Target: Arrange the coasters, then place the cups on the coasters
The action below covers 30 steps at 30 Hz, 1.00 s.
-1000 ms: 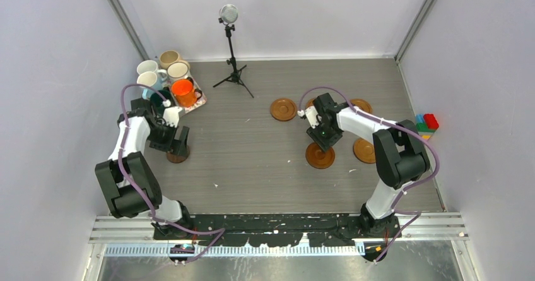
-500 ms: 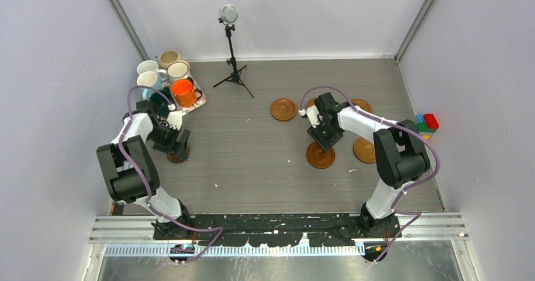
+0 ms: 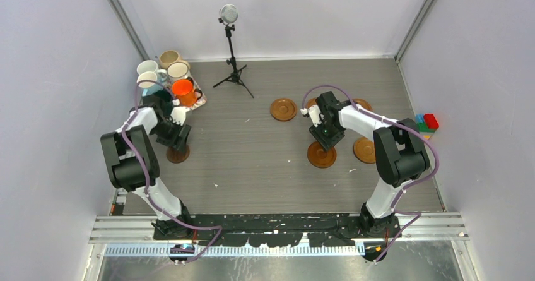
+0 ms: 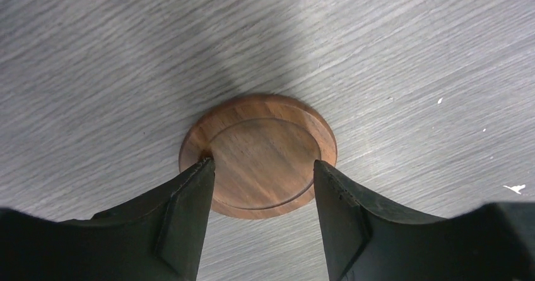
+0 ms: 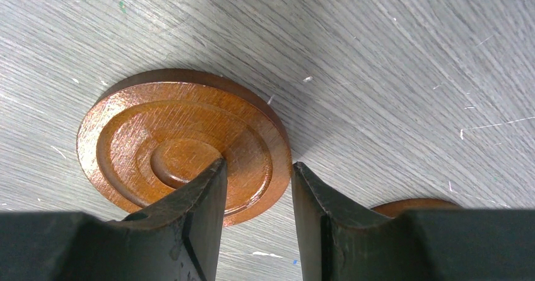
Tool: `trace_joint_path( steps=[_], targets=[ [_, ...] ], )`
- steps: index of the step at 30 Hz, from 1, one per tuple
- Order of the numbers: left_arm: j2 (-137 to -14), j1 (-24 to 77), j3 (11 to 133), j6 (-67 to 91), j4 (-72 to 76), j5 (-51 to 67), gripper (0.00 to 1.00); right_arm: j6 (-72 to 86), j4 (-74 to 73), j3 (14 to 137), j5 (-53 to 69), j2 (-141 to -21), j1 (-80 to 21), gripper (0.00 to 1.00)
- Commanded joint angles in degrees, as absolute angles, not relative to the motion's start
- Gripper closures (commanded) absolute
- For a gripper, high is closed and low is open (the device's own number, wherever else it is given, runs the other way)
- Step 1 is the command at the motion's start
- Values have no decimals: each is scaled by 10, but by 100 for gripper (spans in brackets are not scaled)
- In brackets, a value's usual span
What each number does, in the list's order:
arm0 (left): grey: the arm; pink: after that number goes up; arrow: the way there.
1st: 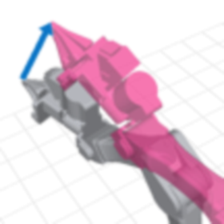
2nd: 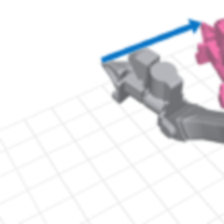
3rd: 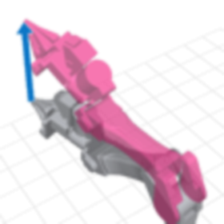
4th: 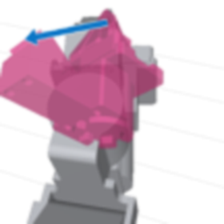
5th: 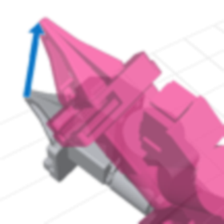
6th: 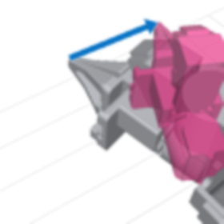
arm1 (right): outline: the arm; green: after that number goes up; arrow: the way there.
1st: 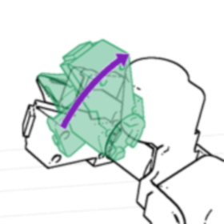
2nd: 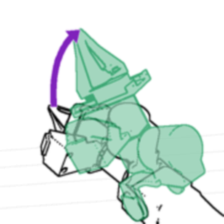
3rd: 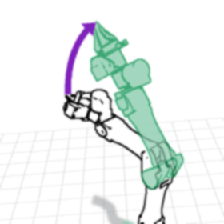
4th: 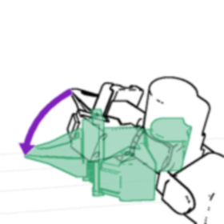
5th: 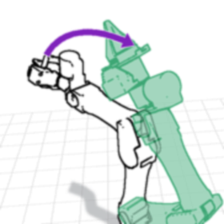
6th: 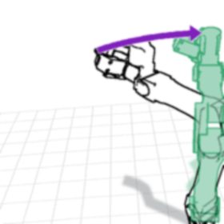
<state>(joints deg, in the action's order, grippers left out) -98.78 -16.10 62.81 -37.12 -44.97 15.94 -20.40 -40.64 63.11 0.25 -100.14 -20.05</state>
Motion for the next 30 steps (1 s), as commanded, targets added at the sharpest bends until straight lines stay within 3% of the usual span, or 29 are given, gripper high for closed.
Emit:
trace_joint_path(
  steps=[1,10,21,30],
  targets=[
    [-1000,-135,606,-383,-413,162,39,-202,-411,645,-10,-1009,-195,54],
    [-993,-118,591,-362,-388,109,29,-203,-413,649,-8,-1011,-192,54],
    [-944,-44,514,-385,-415,132,52,-207,-413,658,-13,-1017,-185,54],
    [-921,94,497,-366,-425,126,56,-195,-422,670,19,-1019,-184,51]
  ],
)
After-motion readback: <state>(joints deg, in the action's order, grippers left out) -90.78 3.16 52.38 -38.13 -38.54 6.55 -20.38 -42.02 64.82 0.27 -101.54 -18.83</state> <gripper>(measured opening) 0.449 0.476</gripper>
